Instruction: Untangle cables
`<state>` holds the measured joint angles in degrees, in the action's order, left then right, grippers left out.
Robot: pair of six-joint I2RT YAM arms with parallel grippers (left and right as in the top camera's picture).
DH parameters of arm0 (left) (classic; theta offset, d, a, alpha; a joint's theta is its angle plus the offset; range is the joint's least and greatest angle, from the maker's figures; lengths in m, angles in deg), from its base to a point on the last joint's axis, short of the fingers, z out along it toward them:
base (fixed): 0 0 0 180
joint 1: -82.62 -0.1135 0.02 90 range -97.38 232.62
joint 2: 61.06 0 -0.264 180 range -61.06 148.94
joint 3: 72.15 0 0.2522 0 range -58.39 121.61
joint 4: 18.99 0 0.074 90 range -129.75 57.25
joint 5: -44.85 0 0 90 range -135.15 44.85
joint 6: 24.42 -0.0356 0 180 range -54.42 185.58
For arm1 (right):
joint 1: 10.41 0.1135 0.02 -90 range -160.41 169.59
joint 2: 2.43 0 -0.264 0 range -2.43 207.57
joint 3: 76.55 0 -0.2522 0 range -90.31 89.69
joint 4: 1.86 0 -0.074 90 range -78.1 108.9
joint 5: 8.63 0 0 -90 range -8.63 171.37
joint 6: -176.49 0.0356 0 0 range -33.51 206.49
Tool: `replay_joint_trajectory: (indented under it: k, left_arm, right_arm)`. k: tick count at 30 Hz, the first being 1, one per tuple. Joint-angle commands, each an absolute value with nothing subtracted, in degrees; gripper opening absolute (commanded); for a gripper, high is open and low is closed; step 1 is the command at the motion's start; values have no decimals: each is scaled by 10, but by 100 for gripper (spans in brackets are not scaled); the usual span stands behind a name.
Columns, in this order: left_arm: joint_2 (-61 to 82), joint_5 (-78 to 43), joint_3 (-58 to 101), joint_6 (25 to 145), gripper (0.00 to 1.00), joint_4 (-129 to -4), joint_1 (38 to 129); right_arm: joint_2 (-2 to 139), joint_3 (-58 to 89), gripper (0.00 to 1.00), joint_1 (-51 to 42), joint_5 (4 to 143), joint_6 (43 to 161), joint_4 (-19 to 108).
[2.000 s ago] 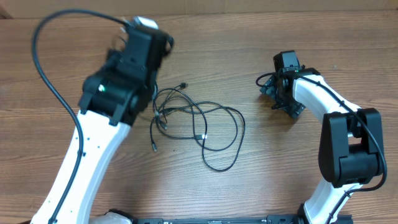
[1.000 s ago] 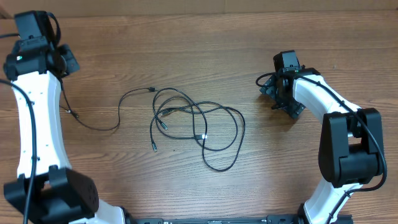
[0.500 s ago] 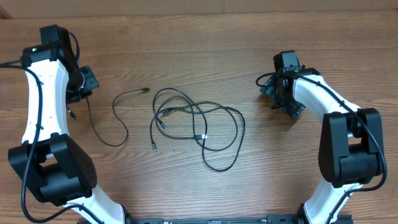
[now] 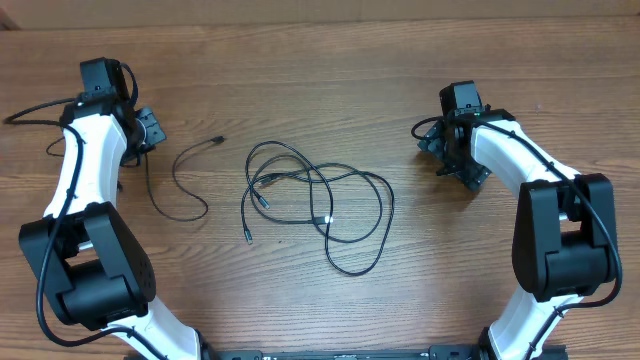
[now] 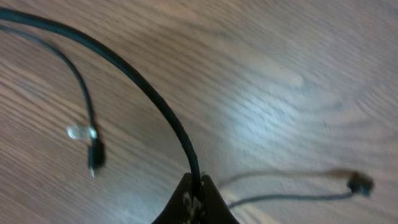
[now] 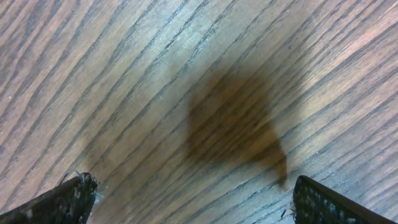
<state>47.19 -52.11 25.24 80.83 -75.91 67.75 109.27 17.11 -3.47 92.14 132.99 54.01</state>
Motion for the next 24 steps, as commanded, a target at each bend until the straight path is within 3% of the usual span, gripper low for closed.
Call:
replay_joint_trajectory:
  k: [1,7,12,18,24]
  left_arm:
    - [476,-608,227,845,4,-718,676]
    - [477,-688,172,845,8,-631,675]
    - [476,-865,168,826,8,-544,661]
    - [476,-984,176,686,4,-410,641]
    - [476,-1010,176,484,4,-198,624]
  right_arm:
    - [1086,173,100,-35,926,1332,539]
    - [1086,173,100,-35,926,1332,539]
    - [1086,173,100,-35,926,1332,539]
    - [1086,173,100,-35,926,1332,539]
    - [1086,173,100,-35,926,1332,539]
